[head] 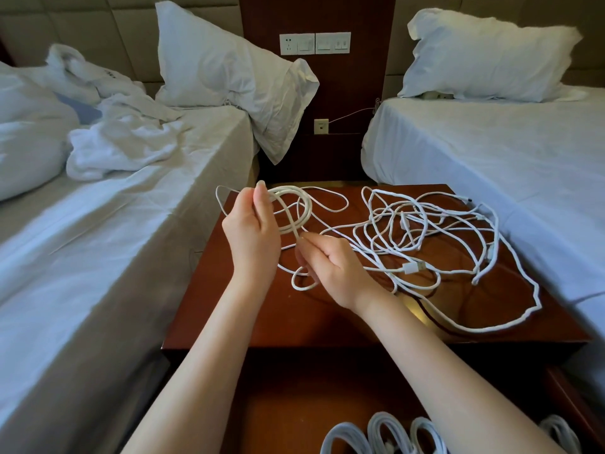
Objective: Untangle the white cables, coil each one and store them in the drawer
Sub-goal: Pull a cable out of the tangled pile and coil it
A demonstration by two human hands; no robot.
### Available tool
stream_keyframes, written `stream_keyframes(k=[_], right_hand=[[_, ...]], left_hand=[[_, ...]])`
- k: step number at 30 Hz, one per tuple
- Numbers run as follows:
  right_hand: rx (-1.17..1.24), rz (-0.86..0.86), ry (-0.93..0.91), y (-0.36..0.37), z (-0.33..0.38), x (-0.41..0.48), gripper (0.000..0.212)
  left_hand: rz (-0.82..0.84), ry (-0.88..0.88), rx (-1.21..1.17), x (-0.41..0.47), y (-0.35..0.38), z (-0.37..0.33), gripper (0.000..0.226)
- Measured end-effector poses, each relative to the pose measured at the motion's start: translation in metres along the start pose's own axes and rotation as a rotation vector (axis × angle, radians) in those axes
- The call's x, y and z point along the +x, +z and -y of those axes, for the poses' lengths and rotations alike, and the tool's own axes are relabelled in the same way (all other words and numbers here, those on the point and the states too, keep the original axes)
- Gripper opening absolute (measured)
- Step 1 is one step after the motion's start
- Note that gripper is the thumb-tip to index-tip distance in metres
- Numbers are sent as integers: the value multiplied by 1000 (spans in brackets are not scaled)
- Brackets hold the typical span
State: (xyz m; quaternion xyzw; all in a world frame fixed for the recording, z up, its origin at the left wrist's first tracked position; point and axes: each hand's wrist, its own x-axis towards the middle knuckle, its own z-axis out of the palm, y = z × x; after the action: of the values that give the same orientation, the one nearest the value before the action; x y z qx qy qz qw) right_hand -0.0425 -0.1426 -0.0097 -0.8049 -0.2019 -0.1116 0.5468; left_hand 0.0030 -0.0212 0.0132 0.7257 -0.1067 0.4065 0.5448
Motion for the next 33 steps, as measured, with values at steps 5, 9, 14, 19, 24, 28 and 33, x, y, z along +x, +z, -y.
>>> stream_keyframes(k=[5,9,14,19,24,28,33], right_hand=[[185,96,89,-3,-5,0,43],[253,114,133,-3,-8,2,52],[241,113,223,-10,-15,-2,55],[231,96,300,-12,-22,1,52],[258,34,310,-20,-29,4,41],[276,14,308,-27,-27,6,31],[356,-1,206,-35,-13,7,41]], left_hand=[[-19,-123,-74,1,-1,-9,37],[-3,-167,-164,5,-4,-15,39],[25,-248,-322,6,-7,-21,37],[87,-307,-410,8,-9,-26,36],[297,-249,-450,6,-14,-35,40],[509,-172,-386,6,-17,-39,36],[779,-142,-255,2,-18,-45,36]])
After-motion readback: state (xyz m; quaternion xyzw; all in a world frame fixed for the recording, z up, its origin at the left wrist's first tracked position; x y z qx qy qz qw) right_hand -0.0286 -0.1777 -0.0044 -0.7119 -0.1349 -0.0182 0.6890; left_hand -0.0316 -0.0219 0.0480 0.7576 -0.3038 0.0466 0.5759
